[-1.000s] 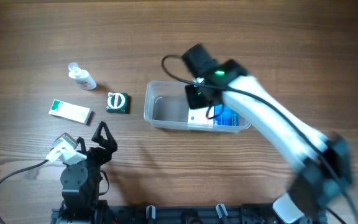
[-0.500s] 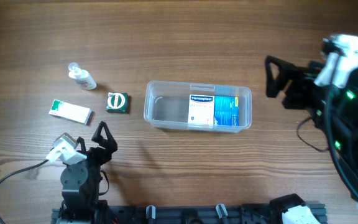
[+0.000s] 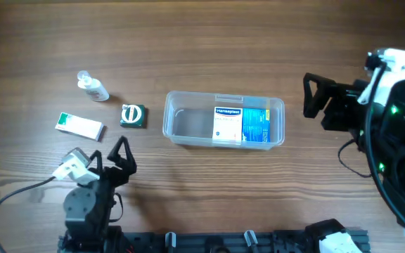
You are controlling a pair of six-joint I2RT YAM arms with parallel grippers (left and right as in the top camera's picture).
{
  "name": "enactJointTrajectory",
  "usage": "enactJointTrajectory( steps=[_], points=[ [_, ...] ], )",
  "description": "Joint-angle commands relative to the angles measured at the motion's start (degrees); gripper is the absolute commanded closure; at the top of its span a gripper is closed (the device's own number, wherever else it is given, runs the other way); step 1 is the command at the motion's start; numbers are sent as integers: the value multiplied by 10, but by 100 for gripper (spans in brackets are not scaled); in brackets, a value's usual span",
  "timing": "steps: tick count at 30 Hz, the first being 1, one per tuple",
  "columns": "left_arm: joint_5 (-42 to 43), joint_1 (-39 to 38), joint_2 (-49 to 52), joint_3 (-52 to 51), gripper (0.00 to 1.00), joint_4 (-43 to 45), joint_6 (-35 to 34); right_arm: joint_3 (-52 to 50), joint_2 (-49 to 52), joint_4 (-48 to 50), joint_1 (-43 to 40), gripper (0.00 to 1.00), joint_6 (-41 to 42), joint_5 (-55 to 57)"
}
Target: Pack container
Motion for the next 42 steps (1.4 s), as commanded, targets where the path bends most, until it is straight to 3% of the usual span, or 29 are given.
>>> enactJointTrajectory(
  steps=[1,4,11,16,22,30,42],
  points=[
    [11,4,86,147,1,-6,41,-1,29,-3,-2,0,-1,10],
    [-23,4,193,266,1,-66,61,-1,53,-3,-2,0,-1,10],
    [-46,4,517,622,0,-323,172,-1,117,-2,-2,0,-4,8],
    [-48,4,681,800,0,-468,234,2,125,15,-2,0,-57,17],
    [-79,5,756,823,0,-518,224,45,51,40,-2,0,-70,89],
    [-91,60,751,823,0,-539,112,48,-50,35,-2,0,-69,91],
    [-87,203,762,821,0,-568,96,48,-56,-43,-2,0,-69,91]
  ],
)
